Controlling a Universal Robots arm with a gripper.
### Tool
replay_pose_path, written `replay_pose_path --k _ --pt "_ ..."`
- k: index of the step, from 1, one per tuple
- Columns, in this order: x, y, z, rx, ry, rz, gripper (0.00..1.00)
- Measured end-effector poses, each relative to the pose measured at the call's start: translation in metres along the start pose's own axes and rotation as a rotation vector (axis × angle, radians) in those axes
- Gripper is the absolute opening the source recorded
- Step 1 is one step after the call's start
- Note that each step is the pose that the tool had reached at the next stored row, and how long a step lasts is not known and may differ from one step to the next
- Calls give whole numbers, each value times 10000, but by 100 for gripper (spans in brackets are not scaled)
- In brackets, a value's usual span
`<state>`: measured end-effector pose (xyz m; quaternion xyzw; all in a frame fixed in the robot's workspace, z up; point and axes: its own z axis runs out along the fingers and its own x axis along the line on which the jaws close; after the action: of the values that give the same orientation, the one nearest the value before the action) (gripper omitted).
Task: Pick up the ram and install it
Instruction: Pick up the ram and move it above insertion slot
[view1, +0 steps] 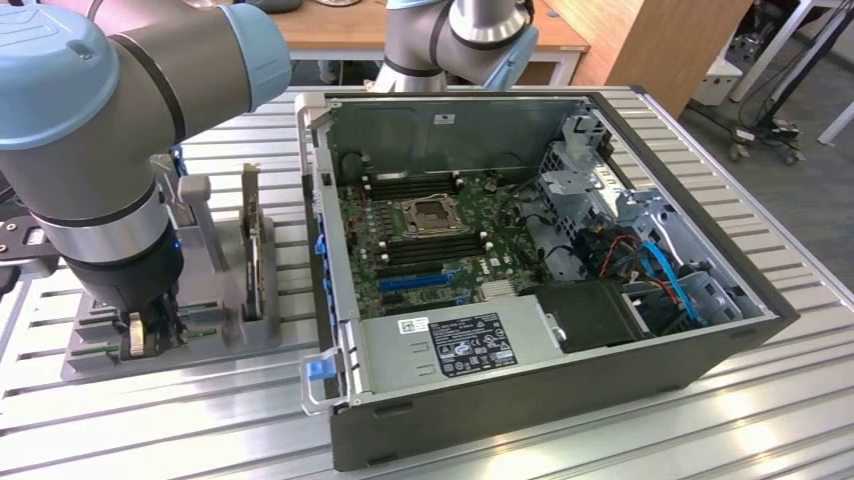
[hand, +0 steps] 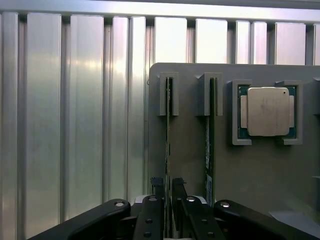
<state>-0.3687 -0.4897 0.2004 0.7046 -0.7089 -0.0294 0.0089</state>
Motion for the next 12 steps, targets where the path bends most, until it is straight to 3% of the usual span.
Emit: replay_pose_path --k 12 --pt "-1 1 -20 1 0 -1 21"
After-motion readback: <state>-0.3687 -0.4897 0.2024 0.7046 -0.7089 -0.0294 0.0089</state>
